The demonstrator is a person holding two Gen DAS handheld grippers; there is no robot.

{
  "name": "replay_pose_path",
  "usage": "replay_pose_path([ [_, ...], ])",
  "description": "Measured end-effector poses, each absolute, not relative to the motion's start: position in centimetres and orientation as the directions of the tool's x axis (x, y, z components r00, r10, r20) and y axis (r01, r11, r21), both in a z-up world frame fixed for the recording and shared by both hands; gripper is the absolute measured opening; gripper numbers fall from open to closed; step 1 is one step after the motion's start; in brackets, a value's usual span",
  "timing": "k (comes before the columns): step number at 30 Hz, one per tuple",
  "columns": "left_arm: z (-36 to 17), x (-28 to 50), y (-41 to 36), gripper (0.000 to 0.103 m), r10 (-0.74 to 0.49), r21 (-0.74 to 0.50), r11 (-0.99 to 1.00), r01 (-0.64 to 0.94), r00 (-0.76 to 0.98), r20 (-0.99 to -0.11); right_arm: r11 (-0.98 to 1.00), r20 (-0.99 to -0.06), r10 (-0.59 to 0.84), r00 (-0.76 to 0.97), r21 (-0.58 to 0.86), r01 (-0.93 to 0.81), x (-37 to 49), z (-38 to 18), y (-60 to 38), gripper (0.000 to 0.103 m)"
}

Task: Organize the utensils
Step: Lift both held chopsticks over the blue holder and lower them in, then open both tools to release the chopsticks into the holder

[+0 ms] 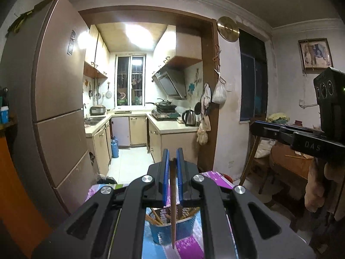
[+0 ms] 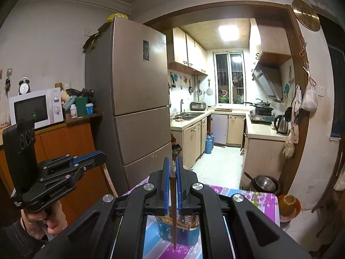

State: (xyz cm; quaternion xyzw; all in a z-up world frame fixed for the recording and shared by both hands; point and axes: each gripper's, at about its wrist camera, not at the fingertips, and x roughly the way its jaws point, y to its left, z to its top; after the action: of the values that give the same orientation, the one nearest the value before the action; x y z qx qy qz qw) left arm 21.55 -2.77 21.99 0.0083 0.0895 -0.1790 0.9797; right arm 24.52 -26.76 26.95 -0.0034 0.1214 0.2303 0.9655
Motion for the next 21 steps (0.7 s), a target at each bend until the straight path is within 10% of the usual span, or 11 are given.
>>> replay_pose_path([
  [21,22.4,32.5,-3.5,0.005,-0.334,-0.061,0.943,0.328,0.931,-0.147,0.9,-0.253,0.433,0.865,0.068,-0.431,36.9,25.9,-25.5,0.007],
])
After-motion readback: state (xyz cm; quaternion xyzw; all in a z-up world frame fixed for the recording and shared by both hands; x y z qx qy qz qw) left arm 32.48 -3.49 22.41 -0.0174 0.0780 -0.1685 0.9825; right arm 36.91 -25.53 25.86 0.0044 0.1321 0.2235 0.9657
